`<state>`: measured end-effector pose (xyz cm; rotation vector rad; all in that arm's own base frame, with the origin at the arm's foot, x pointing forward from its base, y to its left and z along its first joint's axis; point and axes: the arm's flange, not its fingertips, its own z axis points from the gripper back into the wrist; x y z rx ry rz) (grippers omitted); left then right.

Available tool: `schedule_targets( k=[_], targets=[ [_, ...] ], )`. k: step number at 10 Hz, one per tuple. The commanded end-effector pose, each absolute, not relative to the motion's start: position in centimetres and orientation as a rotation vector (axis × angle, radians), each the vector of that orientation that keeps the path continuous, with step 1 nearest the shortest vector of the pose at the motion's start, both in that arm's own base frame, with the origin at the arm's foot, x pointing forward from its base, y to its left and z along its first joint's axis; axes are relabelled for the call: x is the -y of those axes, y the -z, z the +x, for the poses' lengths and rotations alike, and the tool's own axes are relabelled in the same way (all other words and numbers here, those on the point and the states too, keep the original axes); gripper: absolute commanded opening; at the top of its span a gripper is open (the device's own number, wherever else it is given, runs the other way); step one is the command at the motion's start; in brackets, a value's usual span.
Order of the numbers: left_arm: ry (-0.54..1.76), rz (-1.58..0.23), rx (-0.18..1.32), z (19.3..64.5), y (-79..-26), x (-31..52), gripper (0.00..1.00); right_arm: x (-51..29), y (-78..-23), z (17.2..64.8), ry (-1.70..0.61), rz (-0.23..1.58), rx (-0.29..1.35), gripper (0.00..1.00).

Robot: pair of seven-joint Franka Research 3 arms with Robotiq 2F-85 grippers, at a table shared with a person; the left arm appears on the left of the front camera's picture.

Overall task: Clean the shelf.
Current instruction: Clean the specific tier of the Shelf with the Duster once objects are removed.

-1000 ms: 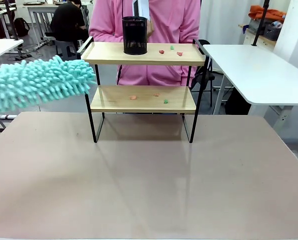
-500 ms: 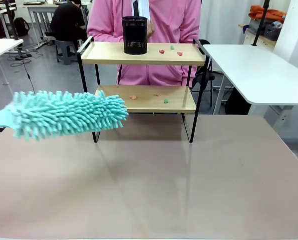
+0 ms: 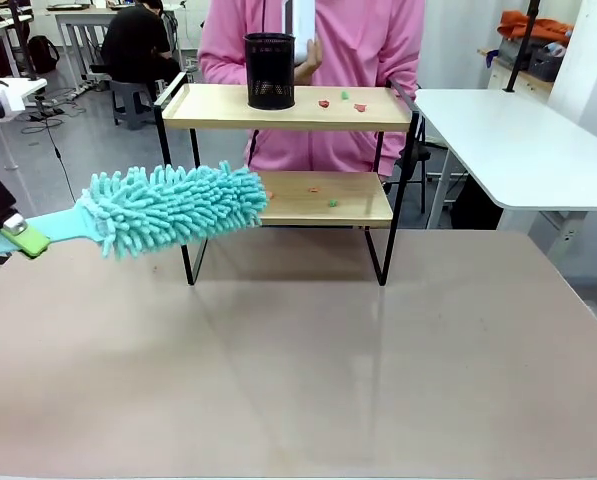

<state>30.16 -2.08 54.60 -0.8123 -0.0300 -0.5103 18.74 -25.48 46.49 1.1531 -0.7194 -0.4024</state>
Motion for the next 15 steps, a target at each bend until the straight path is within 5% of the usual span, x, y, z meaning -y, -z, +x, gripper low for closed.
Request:
schedule_targets(
  k=[1, 6, 9, 15],
  targets=[
    [0.54, -0.828, -0.022, 30.1, -54.5, 0.9, 0.12, 25.5, -46.7, 19.0, 0.382, 1.163, 0.754, 1.0],
    [0.548, -0.751, 0.045, 32.5, -53.6, 6.3, 0.12, 25.5, -46.7, 19.0, 0.382, 1.163, 0.754, 1.0],
    [0.376, -0.689, 0.239, 34.3, -54.6, 7.7, 0.12, 25.5, -46.7, 19.0, 0.382, 1.163, 0.754, 1.0],
    [0.244, -0.559, 0.289, 37.2, -52.3, 9.9, 0.12, 25.5, -46.7, 19.0, 0.382, 1.163, 0.754, 1.0]
  ],
)
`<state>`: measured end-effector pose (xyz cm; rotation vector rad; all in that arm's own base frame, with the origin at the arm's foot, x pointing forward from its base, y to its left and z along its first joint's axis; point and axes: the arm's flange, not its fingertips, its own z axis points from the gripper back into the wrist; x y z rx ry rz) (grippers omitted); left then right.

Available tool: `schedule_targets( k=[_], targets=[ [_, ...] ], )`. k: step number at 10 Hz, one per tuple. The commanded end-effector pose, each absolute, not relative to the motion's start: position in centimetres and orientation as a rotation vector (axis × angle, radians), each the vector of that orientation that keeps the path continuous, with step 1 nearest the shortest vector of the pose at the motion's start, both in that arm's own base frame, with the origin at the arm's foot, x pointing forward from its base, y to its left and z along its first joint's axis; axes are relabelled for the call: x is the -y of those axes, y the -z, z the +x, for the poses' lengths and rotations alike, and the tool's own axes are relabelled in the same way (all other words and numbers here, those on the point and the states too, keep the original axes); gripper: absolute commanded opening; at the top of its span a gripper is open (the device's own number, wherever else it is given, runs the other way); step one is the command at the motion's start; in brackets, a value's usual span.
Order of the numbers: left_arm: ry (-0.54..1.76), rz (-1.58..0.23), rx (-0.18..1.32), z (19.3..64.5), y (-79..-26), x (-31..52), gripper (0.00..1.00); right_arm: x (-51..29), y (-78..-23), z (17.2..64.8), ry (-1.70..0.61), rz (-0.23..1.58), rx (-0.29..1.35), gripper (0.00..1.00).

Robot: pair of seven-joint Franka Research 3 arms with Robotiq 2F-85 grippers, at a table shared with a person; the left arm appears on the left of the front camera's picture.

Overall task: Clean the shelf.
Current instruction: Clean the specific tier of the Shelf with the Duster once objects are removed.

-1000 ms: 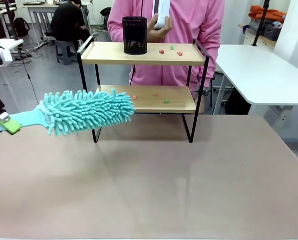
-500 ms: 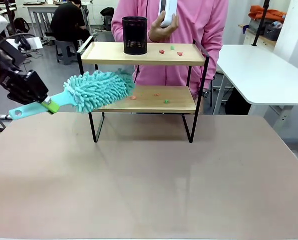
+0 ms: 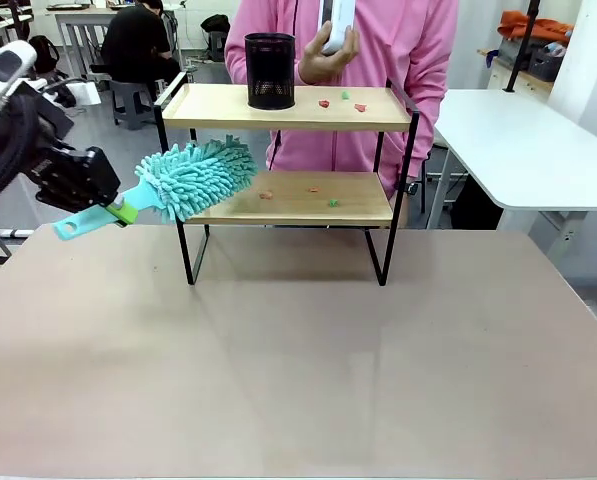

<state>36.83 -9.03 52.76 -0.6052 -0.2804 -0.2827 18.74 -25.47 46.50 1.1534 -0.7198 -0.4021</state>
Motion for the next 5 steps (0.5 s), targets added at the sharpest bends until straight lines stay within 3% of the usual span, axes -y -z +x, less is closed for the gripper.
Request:
schedule_targets(
  k=[1, 5],
  targets=[
    [0.232, -0.54, 0.3, 37.7, -51.9, 10.5, 0.12, 25.5, -46.7, 19.0, 0.382, 1.163, 0.754, 1.0],
    [0.199, -0.455, 0.347, 38.8, -50.1, 12.8, 0.12, 25.5, -46.7, 19.0, 0.382, 1.163, 0.754, 1.0]
  ],
)
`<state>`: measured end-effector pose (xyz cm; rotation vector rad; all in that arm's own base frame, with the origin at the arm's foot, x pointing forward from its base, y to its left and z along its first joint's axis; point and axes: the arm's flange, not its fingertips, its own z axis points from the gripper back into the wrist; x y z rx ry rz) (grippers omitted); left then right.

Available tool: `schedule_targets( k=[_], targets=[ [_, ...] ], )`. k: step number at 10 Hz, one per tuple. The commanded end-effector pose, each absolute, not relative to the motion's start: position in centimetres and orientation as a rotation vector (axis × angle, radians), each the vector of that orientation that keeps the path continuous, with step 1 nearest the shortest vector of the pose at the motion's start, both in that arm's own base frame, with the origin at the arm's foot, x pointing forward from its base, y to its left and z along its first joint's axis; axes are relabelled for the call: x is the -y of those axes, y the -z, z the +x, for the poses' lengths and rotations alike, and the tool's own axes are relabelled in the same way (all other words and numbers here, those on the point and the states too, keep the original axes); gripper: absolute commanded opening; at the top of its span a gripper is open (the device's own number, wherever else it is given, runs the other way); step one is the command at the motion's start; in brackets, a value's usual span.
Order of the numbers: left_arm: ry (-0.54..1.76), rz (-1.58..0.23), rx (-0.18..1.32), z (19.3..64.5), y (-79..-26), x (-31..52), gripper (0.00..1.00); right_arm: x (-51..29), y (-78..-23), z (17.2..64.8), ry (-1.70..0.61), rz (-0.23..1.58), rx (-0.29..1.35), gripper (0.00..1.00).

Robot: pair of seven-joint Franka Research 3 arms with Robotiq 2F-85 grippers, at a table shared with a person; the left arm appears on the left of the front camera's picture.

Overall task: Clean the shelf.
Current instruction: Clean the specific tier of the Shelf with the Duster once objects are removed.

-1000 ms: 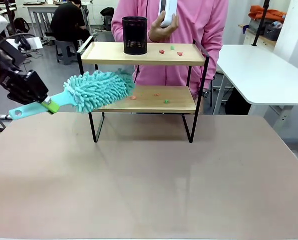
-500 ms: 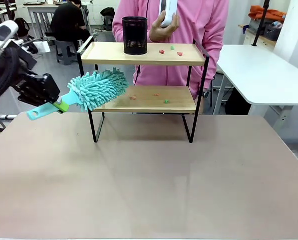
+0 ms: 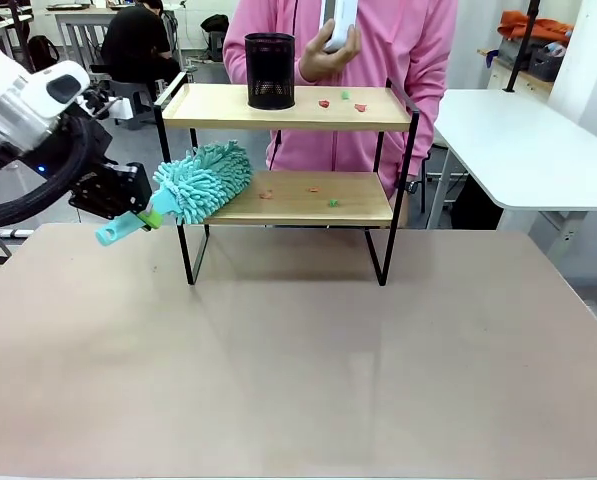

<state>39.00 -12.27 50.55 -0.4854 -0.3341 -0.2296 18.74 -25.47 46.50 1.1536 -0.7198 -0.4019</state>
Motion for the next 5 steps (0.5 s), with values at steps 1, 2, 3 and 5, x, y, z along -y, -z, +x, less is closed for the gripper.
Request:
schedule_targets(
  k=[1, 2, 3, 5],
  targets=[
    [0.197, -0.45, 0.352, 39.0, -49.9, 13.0, 0.12, 25.5, -46.7, 19.0, 0.382, 1.163, 0.754, 1.0],
    [0.204, -0.459, 0.338, 39.1, -49.7, 13.2, 0.12, 25.5, -46.7, 19.0, 0.382, 1.163, 0.754, 1.0],
    [0.209, -0.462, 0.346, 39.1, -49.5, 13.6, 0.12, 25.5, -46.7, 19.0, 0.382, 1.163, 0.754, 1.0],
    [0.239, -0.481, 0.371, 38.9, -49.4, 14.5, 0.12, 25.5, -46.7, 19.0, 0.382, 1.163, 0.754, 1.0]
  ],
)
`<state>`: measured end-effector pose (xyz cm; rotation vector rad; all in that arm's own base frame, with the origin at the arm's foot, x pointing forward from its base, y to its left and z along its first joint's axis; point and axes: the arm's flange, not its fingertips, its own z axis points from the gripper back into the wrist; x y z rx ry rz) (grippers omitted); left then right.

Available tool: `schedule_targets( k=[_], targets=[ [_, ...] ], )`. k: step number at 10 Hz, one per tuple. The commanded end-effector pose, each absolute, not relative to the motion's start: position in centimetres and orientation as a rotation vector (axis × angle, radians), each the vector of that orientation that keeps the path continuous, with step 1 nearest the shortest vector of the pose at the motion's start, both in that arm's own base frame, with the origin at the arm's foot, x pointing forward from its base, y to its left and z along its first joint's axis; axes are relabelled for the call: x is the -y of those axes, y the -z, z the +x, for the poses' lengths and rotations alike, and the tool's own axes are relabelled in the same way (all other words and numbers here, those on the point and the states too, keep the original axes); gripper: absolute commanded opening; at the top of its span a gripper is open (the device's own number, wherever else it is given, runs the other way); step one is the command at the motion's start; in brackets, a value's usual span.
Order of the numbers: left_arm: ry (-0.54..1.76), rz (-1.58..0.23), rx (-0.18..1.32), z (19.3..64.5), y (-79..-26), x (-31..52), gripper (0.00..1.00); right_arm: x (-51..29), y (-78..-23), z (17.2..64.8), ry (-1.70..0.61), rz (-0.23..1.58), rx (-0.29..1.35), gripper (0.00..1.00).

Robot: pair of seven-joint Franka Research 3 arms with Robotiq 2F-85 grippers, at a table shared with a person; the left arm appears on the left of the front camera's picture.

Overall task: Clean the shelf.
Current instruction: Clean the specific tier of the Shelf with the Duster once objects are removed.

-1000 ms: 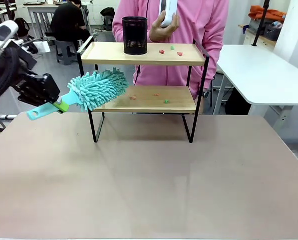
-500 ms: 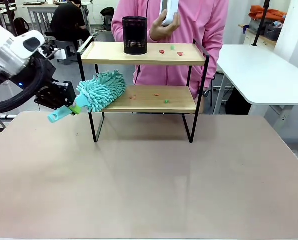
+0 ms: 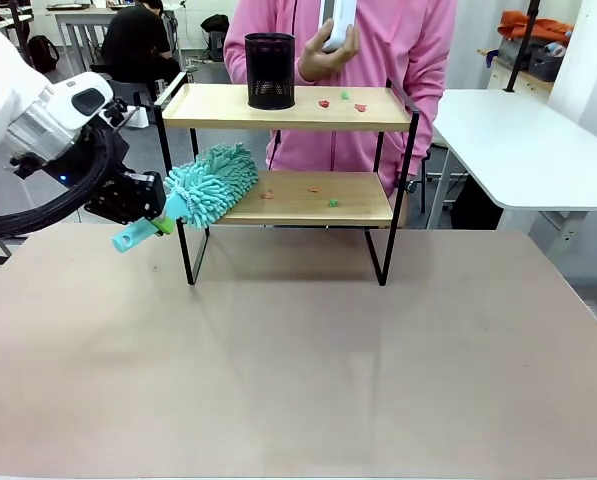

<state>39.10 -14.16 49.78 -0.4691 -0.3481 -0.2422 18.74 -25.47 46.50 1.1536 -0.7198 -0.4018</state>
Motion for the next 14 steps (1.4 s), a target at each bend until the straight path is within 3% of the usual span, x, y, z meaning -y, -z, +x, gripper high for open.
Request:
schedule_targets(
  k=[1, 14],
  targets=[
    [0.256, -0.493, 0.376, 38.9, -49.4, 14.9, 0.12, 25.5, -46.7, 19.0, 0.382, 1.163, 0.754, 1.0],
    [0.485, -0.646, 0.263, 37.2, -49.0, 19.6, 0.12, 25.5, -46.7, 19.0, 0.382, 1.163, 0.754, 1.0]
  ],
)
